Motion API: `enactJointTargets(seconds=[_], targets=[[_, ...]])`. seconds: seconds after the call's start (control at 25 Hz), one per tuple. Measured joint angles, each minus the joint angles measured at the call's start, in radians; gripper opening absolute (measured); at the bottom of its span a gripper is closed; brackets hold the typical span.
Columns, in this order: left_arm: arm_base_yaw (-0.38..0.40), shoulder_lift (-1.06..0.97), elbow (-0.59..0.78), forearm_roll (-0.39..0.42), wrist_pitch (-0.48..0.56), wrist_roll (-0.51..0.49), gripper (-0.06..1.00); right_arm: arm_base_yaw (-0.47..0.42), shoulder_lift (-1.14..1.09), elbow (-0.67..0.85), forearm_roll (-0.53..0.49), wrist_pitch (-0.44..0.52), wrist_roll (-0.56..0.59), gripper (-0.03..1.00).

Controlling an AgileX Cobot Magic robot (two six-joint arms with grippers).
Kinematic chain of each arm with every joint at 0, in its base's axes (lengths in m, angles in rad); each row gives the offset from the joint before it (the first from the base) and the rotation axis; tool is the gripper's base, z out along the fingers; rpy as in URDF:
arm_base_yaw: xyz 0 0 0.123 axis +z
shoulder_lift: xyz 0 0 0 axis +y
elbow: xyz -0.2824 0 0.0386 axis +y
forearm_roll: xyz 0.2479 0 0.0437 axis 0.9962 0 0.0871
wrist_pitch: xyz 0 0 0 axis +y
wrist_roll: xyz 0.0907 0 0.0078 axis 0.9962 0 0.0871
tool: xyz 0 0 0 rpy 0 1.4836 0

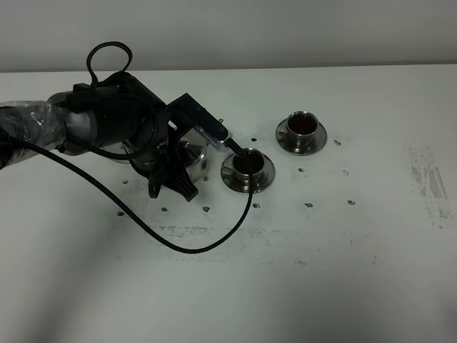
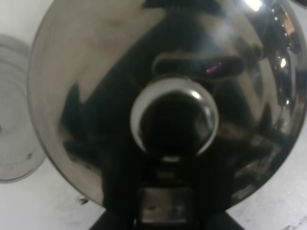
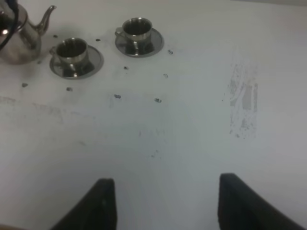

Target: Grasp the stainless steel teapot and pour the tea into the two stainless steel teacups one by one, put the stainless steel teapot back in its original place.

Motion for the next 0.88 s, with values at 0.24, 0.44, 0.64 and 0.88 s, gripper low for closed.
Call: enactJointTargets(seconds=[0.24,0.44,0.64,0.88], targets=[[0.001,-0.012,0.002,-0.003,-0.005,-0.01,0.19,0.0,0.0,0.0,0.0,0.0,0.0,0.46],[0.02,-0.082,0.003,-0.009,-0.004,-0.073,0.19,0.0,0.0,0.0,0.0,0.0,0.0,0.46],[0.077,-0.148,0.015,-0.01,0.009,-0.131,0.19,0.0,0.0,0.0,0.0,0.0,0.0,0.46],[0.184,-0.197,0.108,-0.01,-0.021,-0.176,0.19,0.0,0.0,0.0,0.0,0.0,0.0,0.46]])
